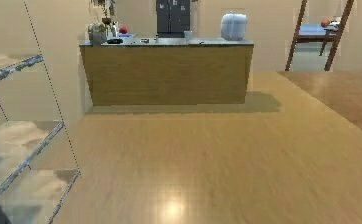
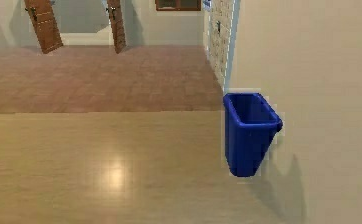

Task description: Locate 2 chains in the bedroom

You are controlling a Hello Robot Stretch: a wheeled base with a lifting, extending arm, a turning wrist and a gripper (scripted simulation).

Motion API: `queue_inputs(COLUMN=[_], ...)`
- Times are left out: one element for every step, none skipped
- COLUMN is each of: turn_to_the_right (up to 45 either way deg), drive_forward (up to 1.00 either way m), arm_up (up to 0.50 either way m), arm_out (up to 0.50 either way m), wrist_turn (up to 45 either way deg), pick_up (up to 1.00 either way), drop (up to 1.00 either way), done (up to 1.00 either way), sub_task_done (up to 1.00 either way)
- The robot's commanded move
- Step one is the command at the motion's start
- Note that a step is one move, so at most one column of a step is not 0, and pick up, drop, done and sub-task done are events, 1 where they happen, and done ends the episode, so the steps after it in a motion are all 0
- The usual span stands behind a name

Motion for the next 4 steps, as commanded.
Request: queue_inputs(turn_to_the_right=[0.0,33.0,0.0,0.0], drive_forward=[0.10,0.00,1.00,1.00], arm_up=[0.00,0.00,0.00,0.00], arm_out=[0.00,0.00,0.00,0.00], wrist_turn=[0.0,0.0,0.0,0.0], pick_up=[0.00,0.00,0.00,0.00], drop=[0.00,0.00,0.00,0.00], done=[0.00,0.00,0.00,0.00], sub_task_done=[0.00,0.00,0.00,0.00])
